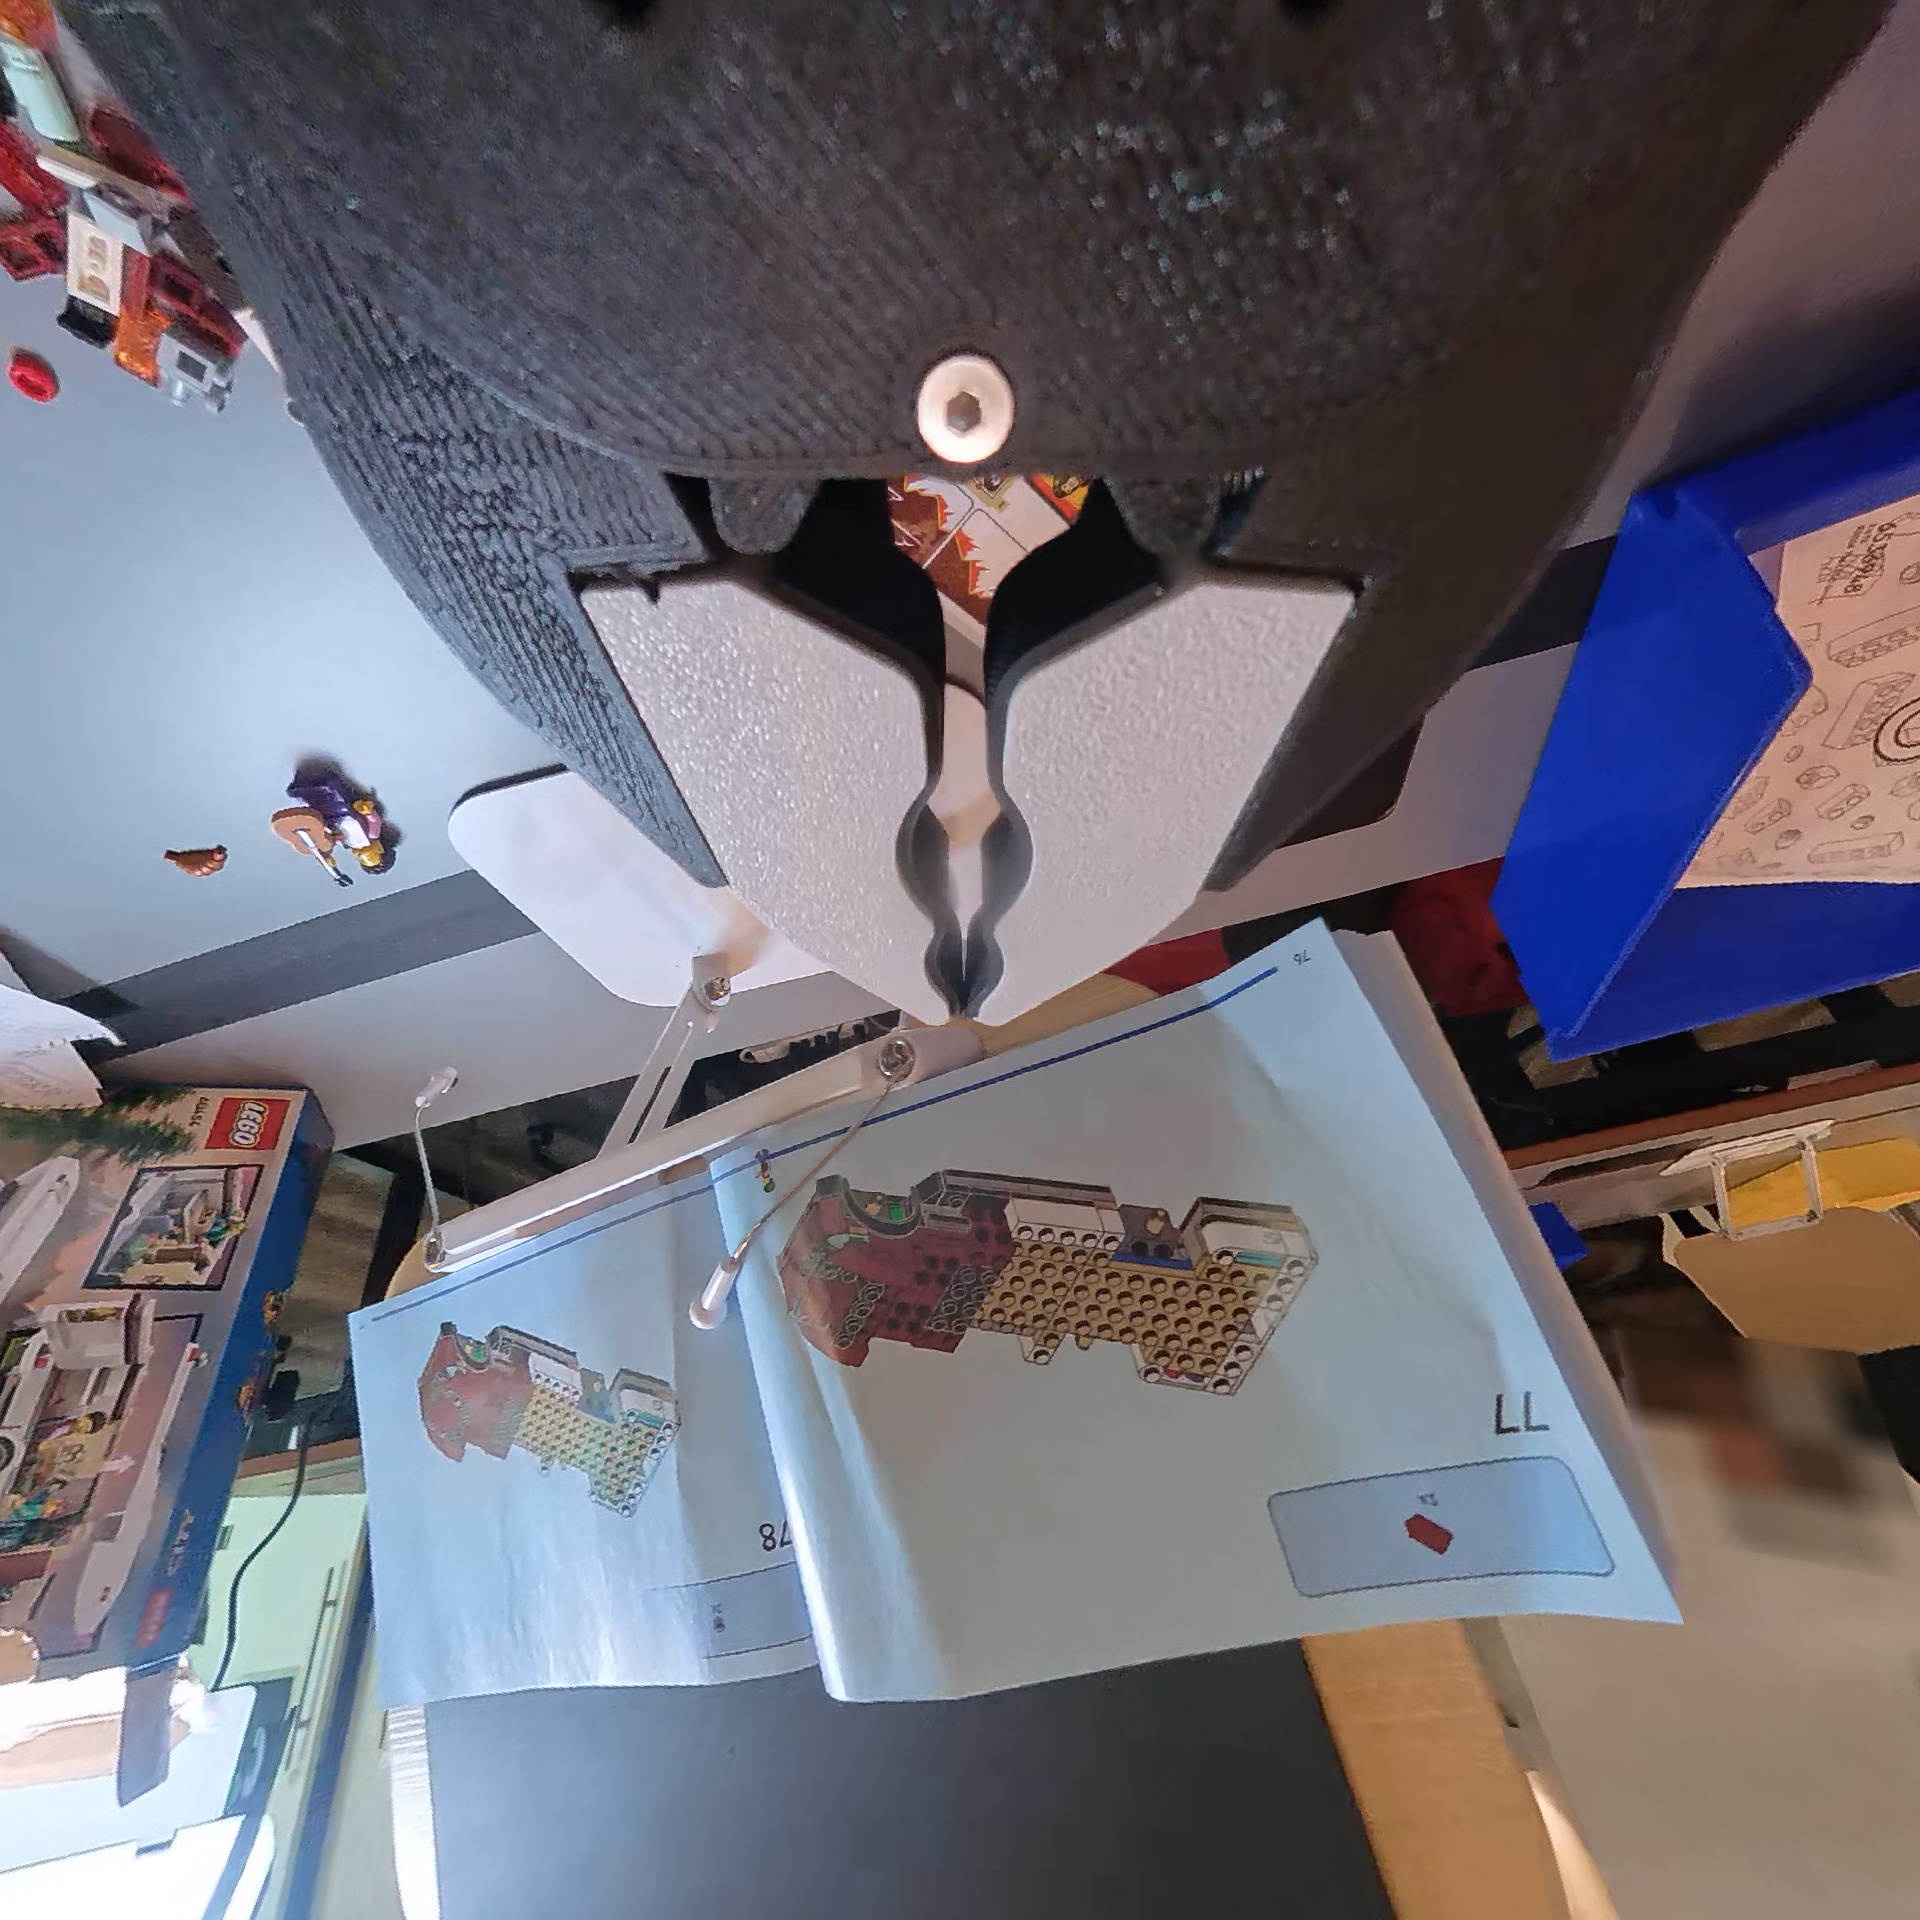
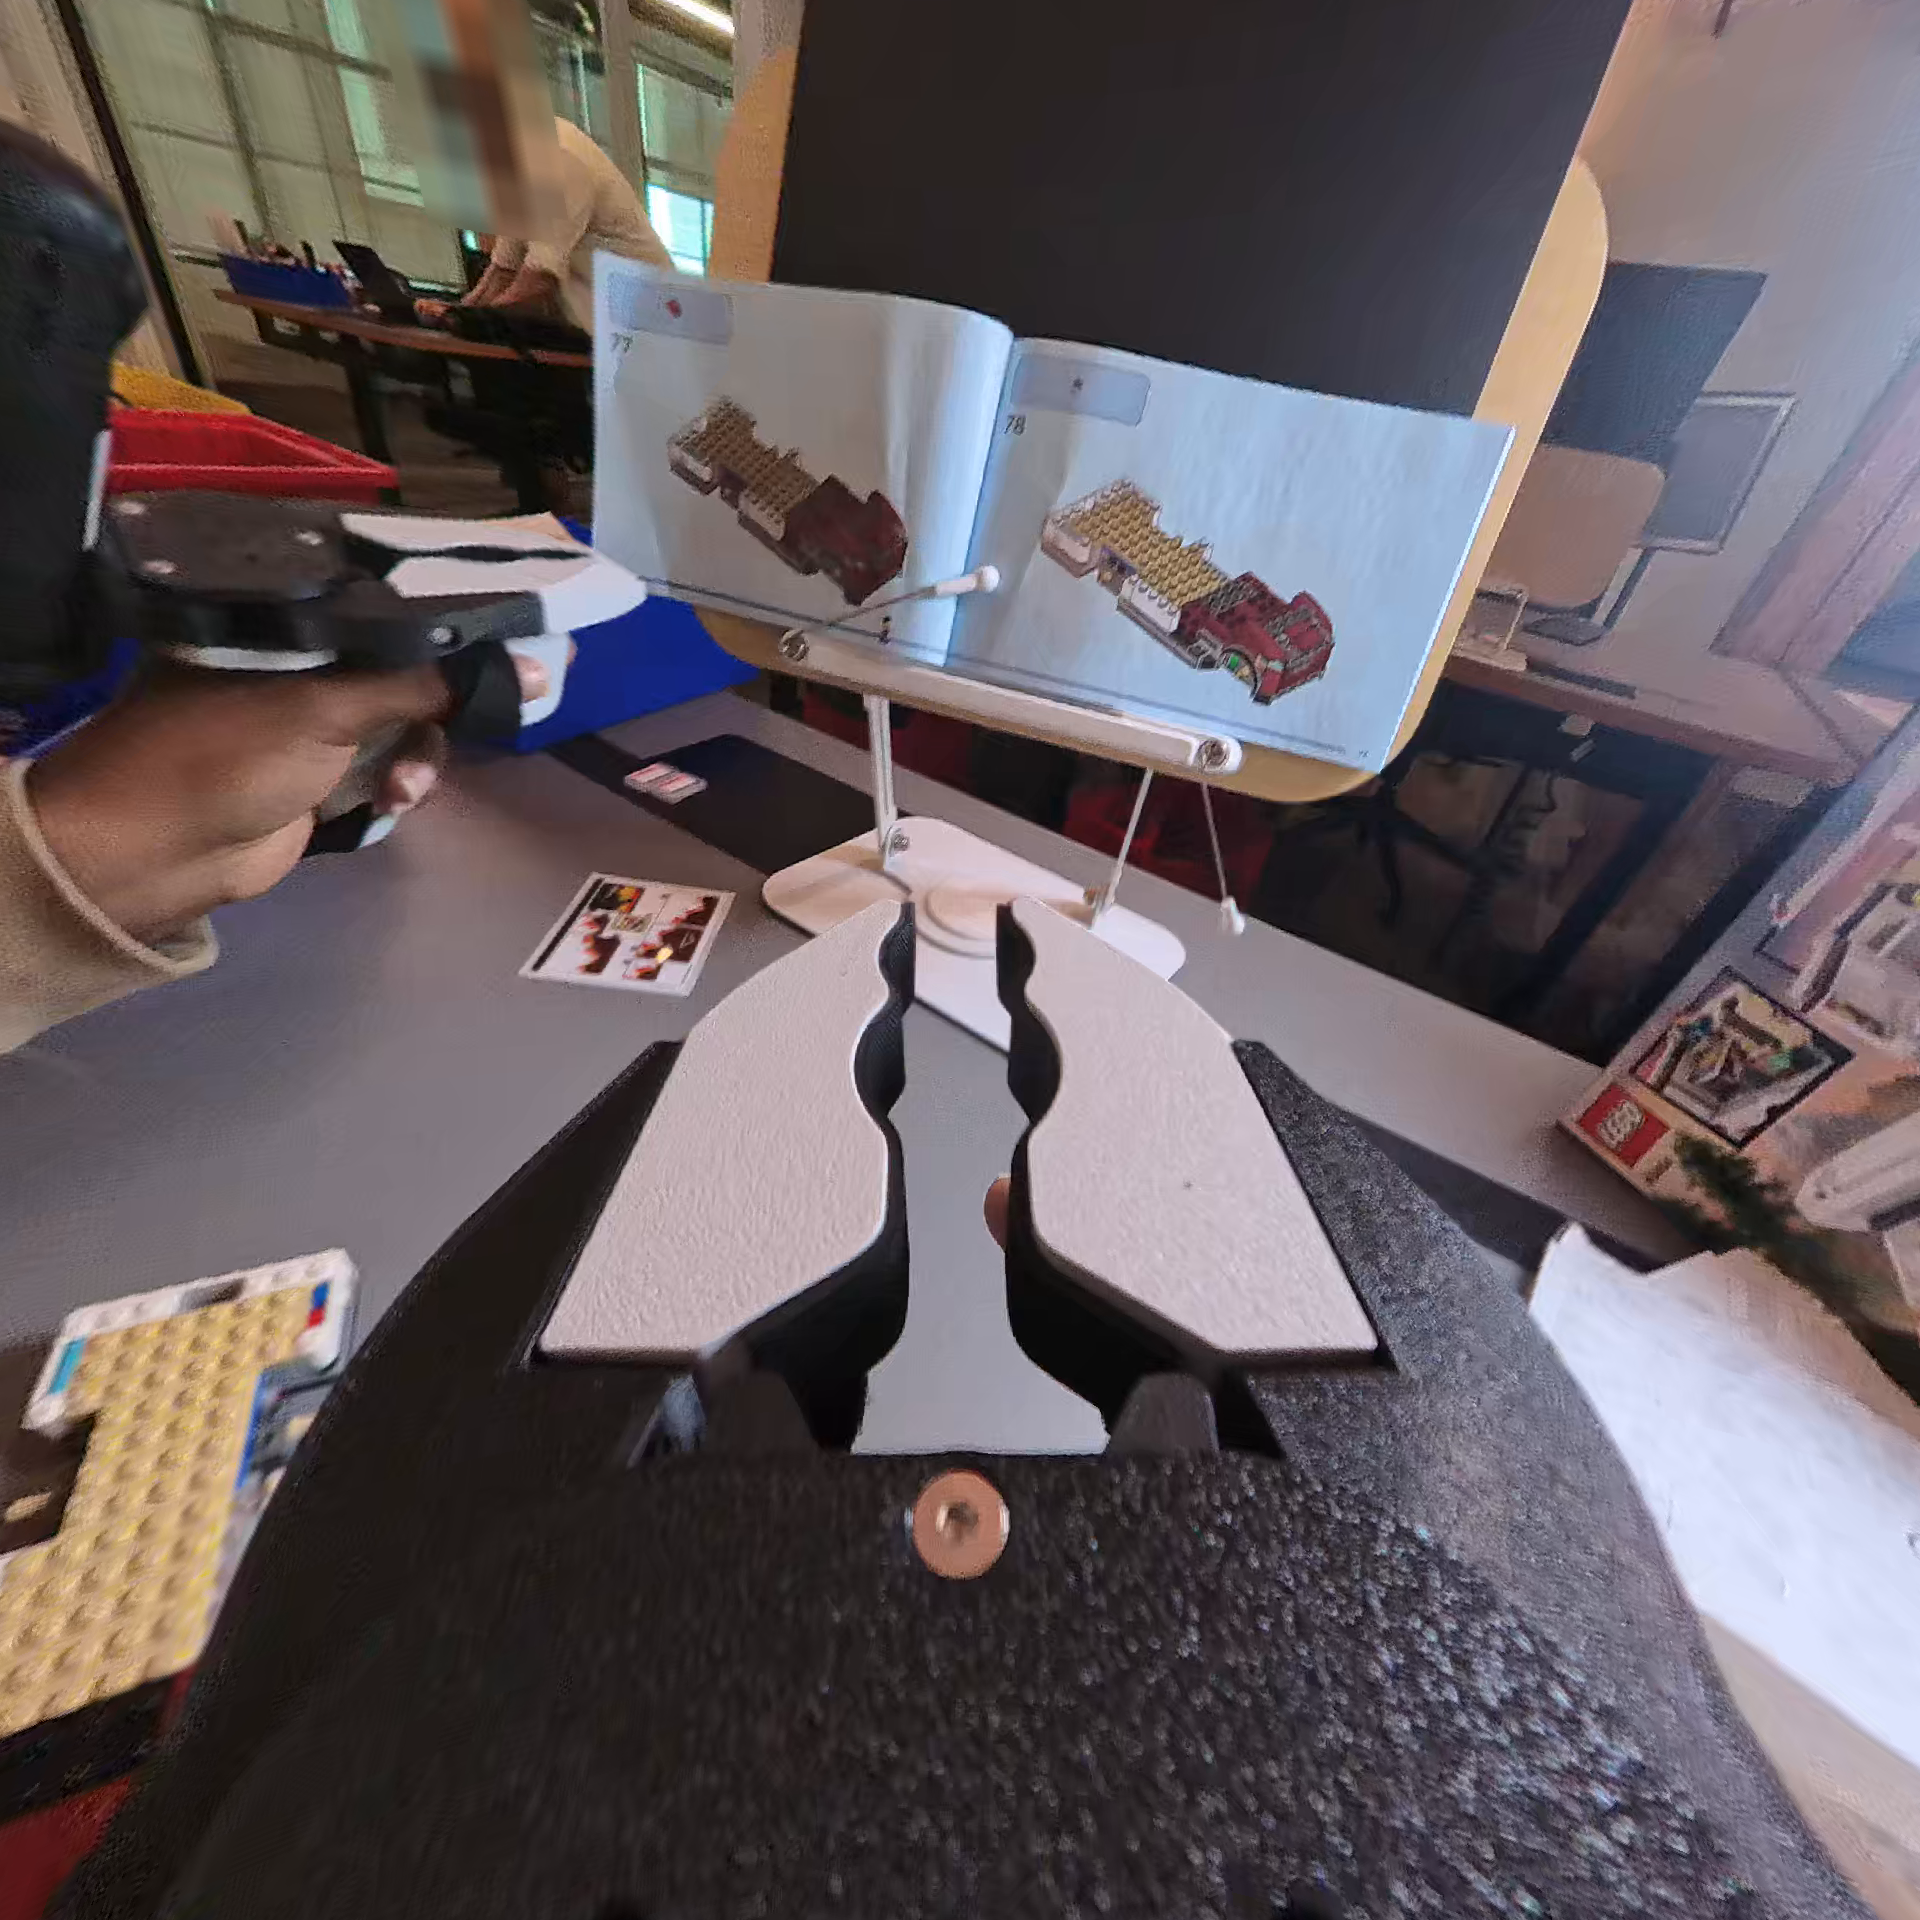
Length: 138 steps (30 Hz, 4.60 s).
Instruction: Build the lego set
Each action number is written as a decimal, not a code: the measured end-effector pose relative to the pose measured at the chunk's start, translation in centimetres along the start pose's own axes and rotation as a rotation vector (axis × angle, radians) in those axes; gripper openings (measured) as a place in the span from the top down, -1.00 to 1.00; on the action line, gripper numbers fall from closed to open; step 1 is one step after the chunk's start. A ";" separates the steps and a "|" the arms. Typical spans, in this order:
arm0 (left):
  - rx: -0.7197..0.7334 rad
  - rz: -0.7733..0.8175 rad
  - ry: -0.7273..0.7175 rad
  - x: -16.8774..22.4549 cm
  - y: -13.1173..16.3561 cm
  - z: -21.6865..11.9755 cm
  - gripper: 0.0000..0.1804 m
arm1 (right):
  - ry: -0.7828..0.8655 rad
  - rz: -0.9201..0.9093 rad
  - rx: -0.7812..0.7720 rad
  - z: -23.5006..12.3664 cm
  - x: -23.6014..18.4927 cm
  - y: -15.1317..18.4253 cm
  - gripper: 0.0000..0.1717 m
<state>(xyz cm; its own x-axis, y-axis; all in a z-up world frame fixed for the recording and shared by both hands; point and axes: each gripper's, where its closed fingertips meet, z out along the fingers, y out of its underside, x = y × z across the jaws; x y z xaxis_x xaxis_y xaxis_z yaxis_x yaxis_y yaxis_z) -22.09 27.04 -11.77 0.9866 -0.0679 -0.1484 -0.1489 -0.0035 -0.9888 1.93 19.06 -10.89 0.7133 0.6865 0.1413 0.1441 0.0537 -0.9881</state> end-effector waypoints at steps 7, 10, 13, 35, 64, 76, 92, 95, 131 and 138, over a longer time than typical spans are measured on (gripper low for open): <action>0.008 0.022 0.018 2.0 -0.5 -0.1 1.00 | 0.063 -0.018 0.027 -5.1 -2.0 3.5 0.84; 0.018 0.028 0.023 2.6 -0.6 -0.2 1.00 | 0.091 -0.088 0.061 -5.2 -1.6 3.9 0.83; 0.019 0.023 0.031 2.9 -0.6 -0.2 1.00 | 0.088 -0.095 0.070 -5.2 -1.5 4.8 0.83; 0.050 0.074 0.056 1.9 -3.9 -6.6 1.00 | 0.018 0.002 0.050 -5.4 -1.5 5.9 0.67; -0.411 0.189 0.593 -0.1 7.9 -25.4 0.69 | -0.023 0.065 -0.036 -4.1 -2.9 8.6 0.65; -0.445 0.014 0.787 14.9 10.3 -14.4 0.83 | -0.072 0.067 -0.058 -3.9 -3.8 9.0 0.66; -0.741 0.217 0.808 17.4 16.1 -8.1 0.80 | -0.120 0.109 -0.077 -4.0 -3.8 9.2 0.67; -0.751 0.229 0.824 17.8 16.1 -7.9 0.81 | -0.119 0.103 -0.086 -3.9 -3.8 9.4 0.67; -0.433 -0.910 1.289 21.9 3.5 -20.9 0.82 | -0.574 -0.380 -0.034 -7.6 -13.6 7.2 0.81; -0.349 -0.516 1.129 19.3 4.9 -20.2 0.78 | -0.859 -1.044 -0.905 -10.7 -5.8 17.0 0.81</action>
<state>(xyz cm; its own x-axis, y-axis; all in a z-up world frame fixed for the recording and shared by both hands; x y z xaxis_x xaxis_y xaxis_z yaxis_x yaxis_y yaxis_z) -5.08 5.51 -19.23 0.3578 -0.7817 0.5108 0.0523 -0.5294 -0.8468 7.59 8.28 -27.90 -0.4746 0.8238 0.3100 0.8481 0.5222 -0.0893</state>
